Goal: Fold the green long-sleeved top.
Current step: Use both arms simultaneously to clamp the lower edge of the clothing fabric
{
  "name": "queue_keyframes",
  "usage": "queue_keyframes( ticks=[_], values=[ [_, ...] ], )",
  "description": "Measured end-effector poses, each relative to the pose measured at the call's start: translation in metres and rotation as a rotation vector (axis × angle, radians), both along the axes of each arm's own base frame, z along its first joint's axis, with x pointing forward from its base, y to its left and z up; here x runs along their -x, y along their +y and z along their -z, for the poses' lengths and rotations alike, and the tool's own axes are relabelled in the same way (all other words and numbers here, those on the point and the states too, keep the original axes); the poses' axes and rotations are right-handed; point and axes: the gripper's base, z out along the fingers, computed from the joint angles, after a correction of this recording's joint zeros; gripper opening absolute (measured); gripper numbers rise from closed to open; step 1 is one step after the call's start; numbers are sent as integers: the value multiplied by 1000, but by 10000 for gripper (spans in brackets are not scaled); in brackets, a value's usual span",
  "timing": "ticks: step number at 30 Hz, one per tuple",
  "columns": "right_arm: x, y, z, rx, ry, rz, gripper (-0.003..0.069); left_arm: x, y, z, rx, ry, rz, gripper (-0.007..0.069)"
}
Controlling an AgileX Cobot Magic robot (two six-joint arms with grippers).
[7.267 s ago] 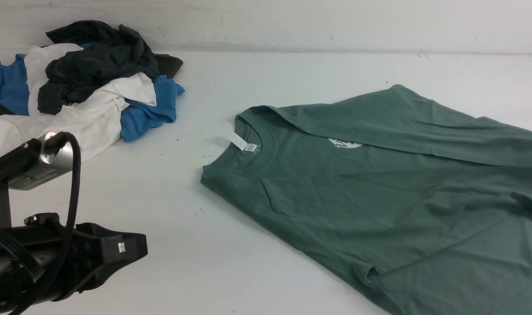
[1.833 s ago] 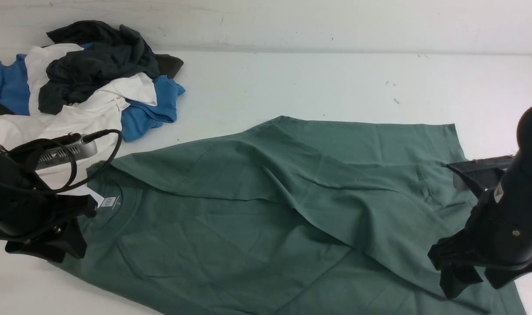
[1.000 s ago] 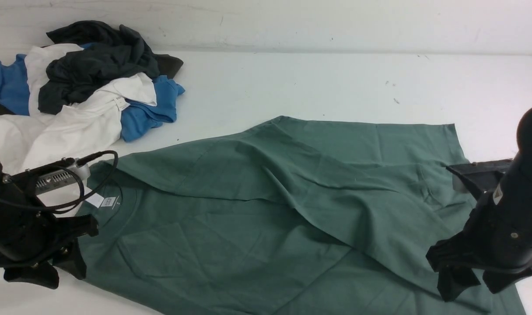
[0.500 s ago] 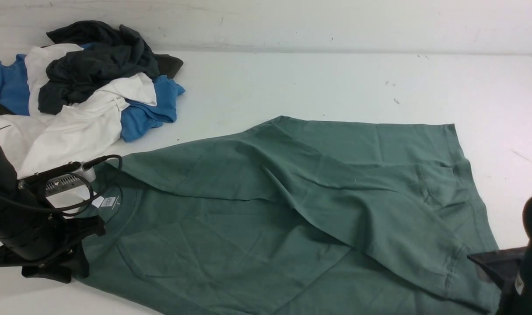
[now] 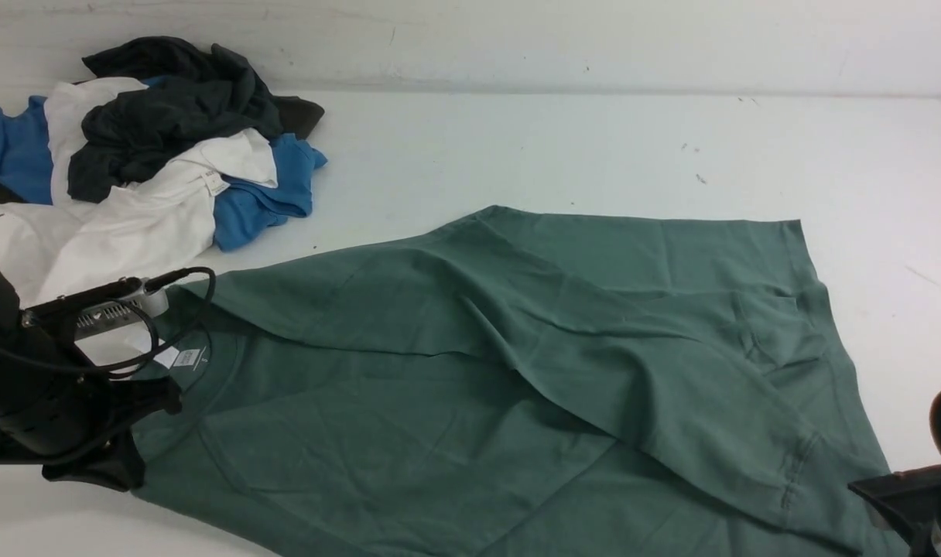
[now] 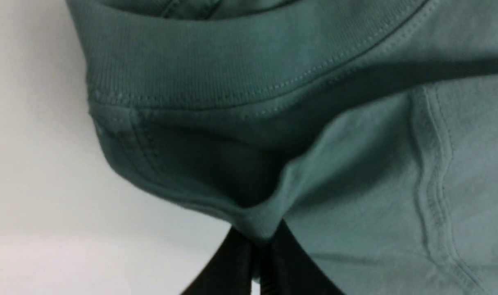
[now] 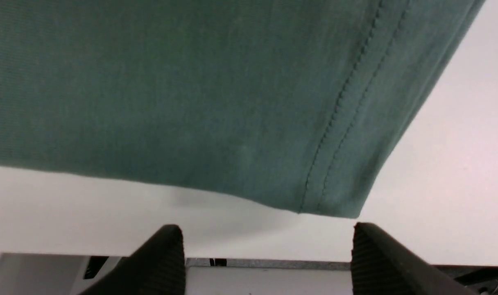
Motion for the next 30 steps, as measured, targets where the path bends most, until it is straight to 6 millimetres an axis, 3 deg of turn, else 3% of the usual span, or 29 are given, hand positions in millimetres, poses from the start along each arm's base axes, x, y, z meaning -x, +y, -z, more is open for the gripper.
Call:
queue_keyframes(
  ticks=[6, 11, 15, 18, 22, 27, 28, 30],
  values=[
    [0, 0, 0, 0, 0, 1, 502, -4, 2, -13, -21, -43, 20, 120],
    [0, 0, 0, 0, -4, 3, 502, -4, 2, -32, -31, -27, 58, 310],
    [0, 0, 0, -1, -6, 4, 502, 4, 0, -41, -15, 15, 109, 363],
    [-1, 0, 0, -1, -7, 4, 502, 12, -8, -51, -1, 23, 180, 334],
    [-1, 0, 0, -2, -8, 4, 502, 23, -40, -68, 26, -8, 331, 206],
    [-2, 1, 1, -8, -23, 4, 502, 37, -99, -73, 34, -24, 571, 26],
    [-2, 1, 1, -8, -25, 4, 502, 39, -104, -73, 31, -22, 593, 19],
    [-2, 1, 1, -9, -27, 4, 502, 51, -134, -71, -9, -19, 753, -3]
  ],
)
